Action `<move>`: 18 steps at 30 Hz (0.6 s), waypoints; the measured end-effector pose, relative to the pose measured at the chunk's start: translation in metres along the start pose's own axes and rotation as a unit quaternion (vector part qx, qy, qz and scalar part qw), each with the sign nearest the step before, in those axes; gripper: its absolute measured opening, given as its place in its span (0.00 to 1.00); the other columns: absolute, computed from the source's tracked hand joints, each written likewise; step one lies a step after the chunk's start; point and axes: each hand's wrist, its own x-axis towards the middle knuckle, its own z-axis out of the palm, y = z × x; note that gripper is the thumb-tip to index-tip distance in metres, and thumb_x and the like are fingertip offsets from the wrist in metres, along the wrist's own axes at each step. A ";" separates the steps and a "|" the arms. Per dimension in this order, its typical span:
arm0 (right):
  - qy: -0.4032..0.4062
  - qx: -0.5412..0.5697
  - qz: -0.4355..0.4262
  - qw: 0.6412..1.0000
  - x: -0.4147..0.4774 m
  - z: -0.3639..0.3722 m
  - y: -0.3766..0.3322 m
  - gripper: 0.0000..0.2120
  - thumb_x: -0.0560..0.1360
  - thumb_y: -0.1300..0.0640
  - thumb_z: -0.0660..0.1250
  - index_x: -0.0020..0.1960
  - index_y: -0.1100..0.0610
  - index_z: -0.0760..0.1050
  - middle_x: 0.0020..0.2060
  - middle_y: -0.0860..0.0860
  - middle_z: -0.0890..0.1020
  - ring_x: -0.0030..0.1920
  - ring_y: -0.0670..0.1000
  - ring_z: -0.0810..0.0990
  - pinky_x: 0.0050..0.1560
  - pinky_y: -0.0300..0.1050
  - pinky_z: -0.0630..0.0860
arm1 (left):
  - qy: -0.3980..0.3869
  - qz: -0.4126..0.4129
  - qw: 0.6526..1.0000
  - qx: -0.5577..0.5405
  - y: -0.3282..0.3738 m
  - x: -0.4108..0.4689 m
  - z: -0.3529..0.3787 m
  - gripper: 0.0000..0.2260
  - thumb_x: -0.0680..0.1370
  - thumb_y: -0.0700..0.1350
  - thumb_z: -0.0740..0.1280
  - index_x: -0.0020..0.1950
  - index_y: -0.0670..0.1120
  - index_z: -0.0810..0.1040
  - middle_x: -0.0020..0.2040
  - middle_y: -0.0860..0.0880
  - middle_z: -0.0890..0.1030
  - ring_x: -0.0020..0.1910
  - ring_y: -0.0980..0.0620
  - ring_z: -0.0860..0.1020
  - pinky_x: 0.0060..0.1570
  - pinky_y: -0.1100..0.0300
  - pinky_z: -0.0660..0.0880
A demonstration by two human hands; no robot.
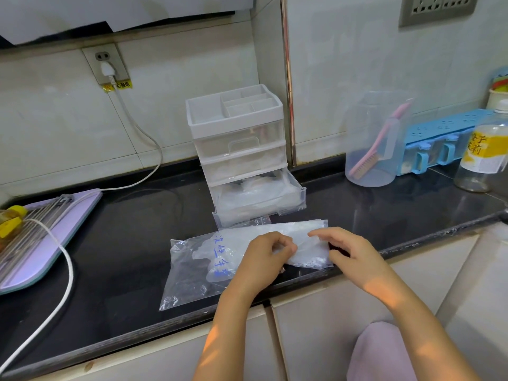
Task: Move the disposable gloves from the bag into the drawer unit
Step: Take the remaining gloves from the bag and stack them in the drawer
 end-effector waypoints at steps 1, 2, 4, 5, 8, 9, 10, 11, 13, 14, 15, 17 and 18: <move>-0.002 -0.009 -0.010 1.000 0.001 -0.001 -0.001 0.24 0.74 0.69 0.62 0.57 0.41 0.76 0.56 0.33 0.75 0.57 0.33 0.73 0.54 0.23 0.68 | 0.001 0.002 1.000 -0.002 0.000 0.000 -0.001 0.05 0.78 0.45 0.66 0.43 0.48 0.78 0.52 0.50 0.81 0.39 0.57 0.77 0.34 0.72 0.72; 0.002 -0.027 -0.023 0.999 0.002 -0.001 -0.003 0.22 0.74 0.67 0.65 0.58 0.41 0.76 0.56 0.32 0.74 0.55 0.33 0.73 0.52 0.23 0.67 | 0.002 0.003 1.000 -0.002 -0.001 0.000 -0.001 0.05 0.79 0.46 0.66 0.44 0.49 0.78 0.52 0.51 0.81 0.43 0.56 0.78 0.37 0.72 0.72; 0.018 -0.075 -0.042 0.996 0.009 -0.002 -0.008 0.20 0.73 0.61 0.70 0.58 0.41 0.75 0.53 0.32 0.74 0.49 0.35 0.73 0.47 0.24 0.68 | 0.007 0.004 1.000 -0.009 -0.003 0.001 -0.002 0.04 0.79 0.47 0.66 0.45 0.50 0.78 0.53 0.54 0.81 0.51 0.56 0.79 0.46 0.69 0.74; 0.021 -0.094 -0.049 0.994 0.014 -0.002 -0.012 0.19 0.72 0.60 0.72 0.57 0.41 0.76 0.50 0.33 0.75 0.44 0.35 0.73 0.45 0.25 0.68 | 0.012 0.005 1.000 -0.012 -0.003 0.002 -0.002 0.04 0.79 0.48 0.66 0.45 0.50 0.78 0.53 0.55 0.81 0.52 0.56 0.78 0.49 0.66 0.75; 0.011 -0.131 -0.065 0.989 0.034 -0.001 -0.024 0.09 0.73 0.61 0.70 0.49 0.48 0.81 0.44 0.41 0.80 0.37 0.34 0.74 0.39 0.26 0.68 | 0.025 0.006 1.000 -0.015 -0.002 0.003 -0.001 0.03 0.76 0.46 0.69 0.47 0.51 0.76 0.53 0.56 0.79 0.52 0.56 0.77 0.45 0.66 0.74; 0.007 -0.137 -0.062 0.989 0.040 -0.001 -0.029 0.07 0.74 0.61 0.68 0.46 0.50 0.82 0.41 0.44 0.82 0.34 0.35 0.76 0.37 0.27 0.69 | 0.030 0.006 1.000 -0.001 -0.002 0.003 0.001 0.07 0.75 0.46 0.71 0.48 0.53 0.74 0.53 0.57 0.78 0.52 0.57 0.76 0.45 0.68 0.73; 0.003 -0.136 -0.054 0.989 0.046 -0.001 -0.033 0.07 0.76 0.60 0.67 0.44 0.50 0.81 0.37 0.48 0.82 0.32 0.38 0.77 0.35 0.28 0.70 | 0.039 0.004 0.999 0.023 -0.004 0.004 0.003 0.11 0.73 0.45 0.72 0.50 0.53 0.73 0.53 0.57 0.77 0.52 0.59 0.75 0.46 0.69 0.72; -0.003 -0.127 -0.048 0.991 0.050 -0.002 -0.038 0.08 0.76 0.60 0.65 0.44 0.51 0.81 0.35 0.50 0.82 0.31 0.41 0.78 0.35 0.29 0.72 | 0.053 0.000 0.998 0.043 -0.005 0.005 0.005 0.14 0.72 0.43 0.73 0.52 0.53 0.72 0.53 0.57 0.76 0.53 0.59 0.74 0.47 0.70 0.70; -0.004 -0.112 -0.056 0.992 0.058 -0.006 -0.047 0.08 0.77 0.64 0.63 0.45 0.53 0.79 0.36 0.51 0.83 0.34 0.43 0.81 0.39 0.33 0.77 | 0.091 -0.012 0.995 0.048 -0.007 0.007 0.008 0.17 0.71 0.41 0.73 0.55 0.51 0.71 0.53 0.56 0.76 0.54 0.58 0.73 0.48 0.71 0.69; 0.010 -0.114 -0.070 0.991 0.061 -0.009 -0.052 0.09 0.77 0.65 0.63 0.46 0.53 0.78 0.37 0.50 0.82 0.36 0.43 0.81 0.41 0.34 0.78 | 0.105 -0.018 0.994 0.036 -0.009 0.007 0.010 0.18 0.70 0.40 0.73 0.55 0.50 0.71 0.53 0.55 0.76 0.54 0.58 0.74 0.48 0.71 0.69; 0.029 -0.120 -0.085 0.989 0.065 -0.012 -0.057 0.09 0.77 0.65 0.63 0.47 0.53 0.78 0.38 0.49 0.82 0.37 0.43 0.80 0.41 0.33 0.77 | 0.114 -0.024 0.993 0.025 -0.009 0.008 0.011 0.18 0.70 0.39 0.73 0.56 0.49 0.71 0.54 0.55 0.76 0.54 0.58 0.74 0.48 0.72 0.69; 0.072 -0.124 -0.112 0.983 0.071 -0.020 -0.068 0.07 0.78 0.63 0.62 0.47 0.54 0.78 0.39 0.48 0.81 0.39 0.44 0.79 0.40 0.33 0.74 | 0.124 -0.033 0.992 0.018 -0.009 0.007 0.011 0.19 0.70 0.39 0.73 0.56 0.49 0.71 0.53 0.56 0.76 0.53 0.60 0.74 0.44 0.76 0.68; 0.093 -0.118 -0.123 0.981 0.074 -0.025 -0.074 0.07 0.78 0.62 0.62 0.48 0.54 0.78 0.40 0.47 0.81 0.40 0.44 0.79 0.41 0.33 0.73 | 0.127 -0.034 0.991 0.016 -0.009 0.007 0.011 0.19 0.70 0.39 0.73 0.56 0.50 0.71 0.53 0.57 0.76 0.51 0.61 0.74 0.44 0.76 0.69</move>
